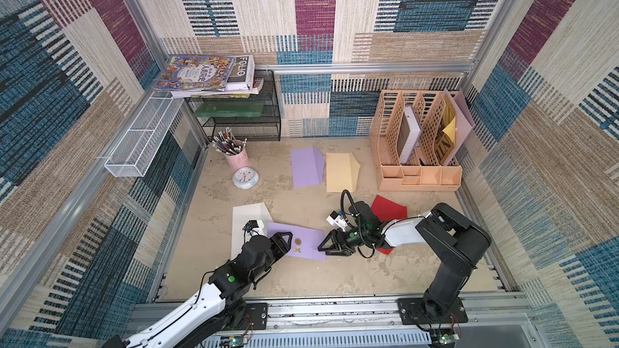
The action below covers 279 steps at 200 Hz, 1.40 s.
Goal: Open the envelope
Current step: Pick up the envelope from the center of the board.
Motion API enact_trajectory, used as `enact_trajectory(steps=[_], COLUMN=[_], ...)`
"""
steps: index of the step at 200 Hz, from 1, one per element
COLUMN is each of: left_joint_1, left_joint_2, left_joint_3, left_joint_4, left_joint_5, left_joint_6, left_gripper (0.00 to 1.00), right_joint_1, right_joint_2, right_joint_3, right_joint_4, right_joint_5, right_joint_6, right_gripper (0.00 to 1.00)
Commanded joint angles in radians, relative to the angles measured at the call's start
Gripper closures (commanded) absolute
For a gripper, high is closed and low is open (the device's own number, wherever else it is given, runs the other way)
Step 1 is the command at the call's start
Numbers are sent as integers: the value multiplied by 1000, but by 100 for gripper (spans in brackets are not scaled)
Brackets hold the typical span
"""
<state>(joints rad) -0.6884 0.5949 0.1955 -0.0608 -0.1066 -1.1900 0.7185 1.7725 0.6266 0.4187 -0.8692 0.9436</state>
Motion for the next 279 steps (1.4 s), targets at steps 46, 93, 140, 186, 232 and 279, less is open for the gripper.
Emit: enact_trajectory(steps=[46,93,140,186,232,279], left_joint_1=[0,0,0,10,140,227], left_joint_2=[-71,-9,-9,-28,115,269], left_joint_3=[-15,21,43,143,285,365], left_joint_4=[14,-6,-33,-156,-90,-11], left_joint_5=[-18,-6,-6,-3,343,567], left_joint_6=[14,36,61,245,490,552], left_gripper=[49,96,100,100,100,100], right_joint_1=[-1,-2,-1,-24,-98,-153], right_joint_2=[10,12,-6,-93,-232,-323], right_joint_3=[3,4,20,79,93,72], right_joint_4=[-36,-43,-90,-261,-374,-362], right_joint_5=[40,45,65,101,111,79], right_joint_6=[-2,-5,-35,-180,-322,-343], right_gripper=[33,33,33,33,32,32])
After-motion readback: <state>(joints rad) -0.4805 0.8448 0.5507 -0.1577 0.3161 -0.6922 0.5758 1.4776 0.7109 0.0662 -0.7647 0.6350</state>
